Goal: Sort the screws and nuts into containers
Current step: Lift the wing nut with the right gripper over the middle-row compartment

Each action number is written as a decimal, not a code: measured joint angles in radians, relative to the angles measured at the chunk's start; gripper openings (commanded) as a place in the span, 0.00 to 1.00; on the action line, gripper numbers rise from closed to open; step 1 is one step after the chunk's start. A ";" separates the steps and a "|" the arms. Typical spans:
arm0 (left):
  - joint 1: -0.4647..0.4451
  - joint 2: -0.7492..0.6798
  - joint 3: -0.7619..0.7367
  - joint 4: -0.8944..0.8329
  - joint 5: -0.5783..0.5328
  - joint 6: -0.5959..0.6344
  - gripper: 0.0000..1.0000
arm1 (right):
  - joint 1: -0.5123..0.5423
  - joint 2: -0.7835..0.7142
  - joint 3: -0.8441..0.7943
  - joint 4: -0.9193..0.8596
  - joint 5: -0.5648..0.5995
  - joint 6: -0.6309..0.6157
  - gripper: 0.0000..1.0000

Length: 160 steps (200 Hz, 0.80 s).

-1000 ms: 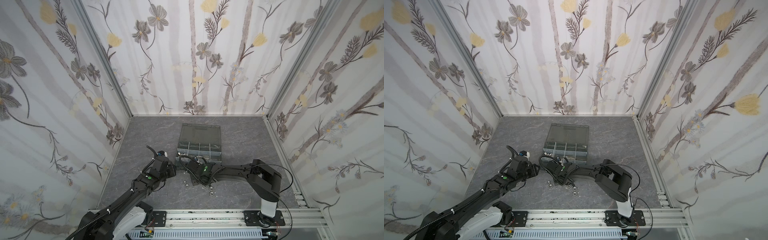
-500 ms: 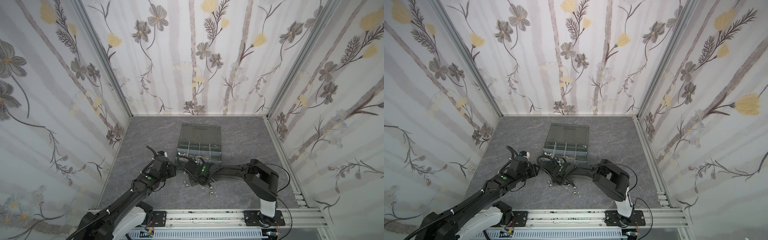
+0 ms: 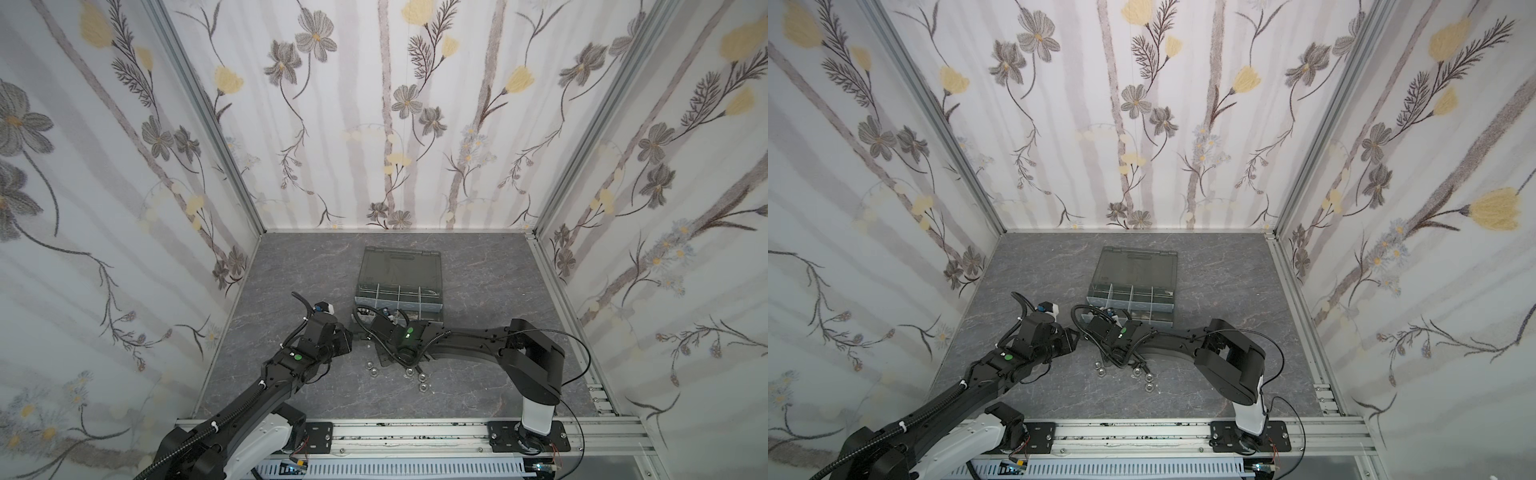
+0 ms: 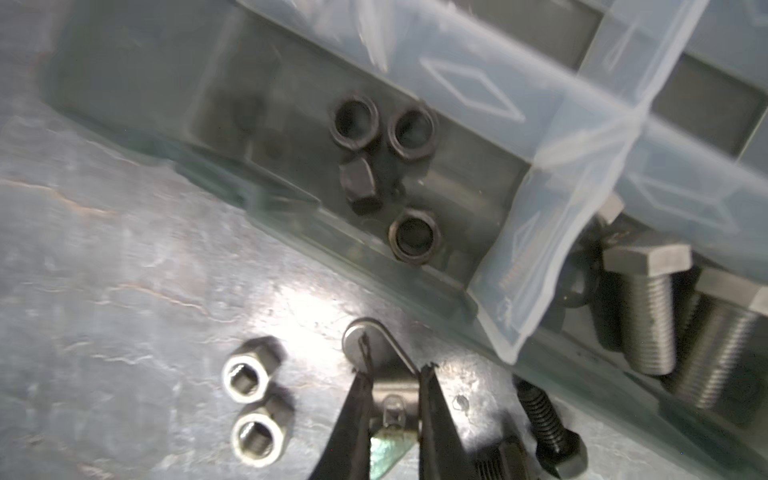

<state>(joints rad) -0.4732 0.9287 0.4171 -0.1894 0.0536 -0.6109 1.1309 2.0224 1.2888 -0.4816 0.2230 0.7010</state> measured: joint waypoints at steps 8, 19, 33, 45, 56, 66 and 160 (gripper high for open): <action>0.000 -0.003 -0.002 0.000 0.000 -0.003 0.37 | -0.005 -0.011 0.019 -0.001 0.000 -0.006 0.11; 0.000 -0.008 -0.006 -0.001 0.000 -0.006 0.38 | -0.016 -0.021 0.052 -0.002 0.000 -0.027 0.12; 0.000 -0.013 -0.010 0.000 -0.001 -0.011 0.38 | -0.036 -0.021 0.099 -0.003 -0.004 -0.047 0.12; 0.000 -0.016 -0.011 0.000 0.000 -0.017 0.37 | -0.062 -0.008 0.151 -0.007 -0.009 -0.070 0.12; 0.000 -0.021 -0.013 0.000 0.000 -0.019 0.37 | -0.087 0.017 0.208 -0.003 -0.011 -0.094 0.12; 0.000 -0.025 -0.015 -0.001 0.000 -0.022 0.37 | -0.108 0.047 0.260 -0.003 -0.014 -0.117 0.12; 0.000 -0.088 -0.036 0.000 0.000 -0.050 0.37 | -0.169 0.303 0.564 -0.018 -0.060 -0.224 0.12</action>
<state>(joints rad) -0.4736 0.8406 0.3809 -0.1898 0.0532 -0.6609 0.9619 2.3249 1.8526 -0.4992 0.1635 0.4774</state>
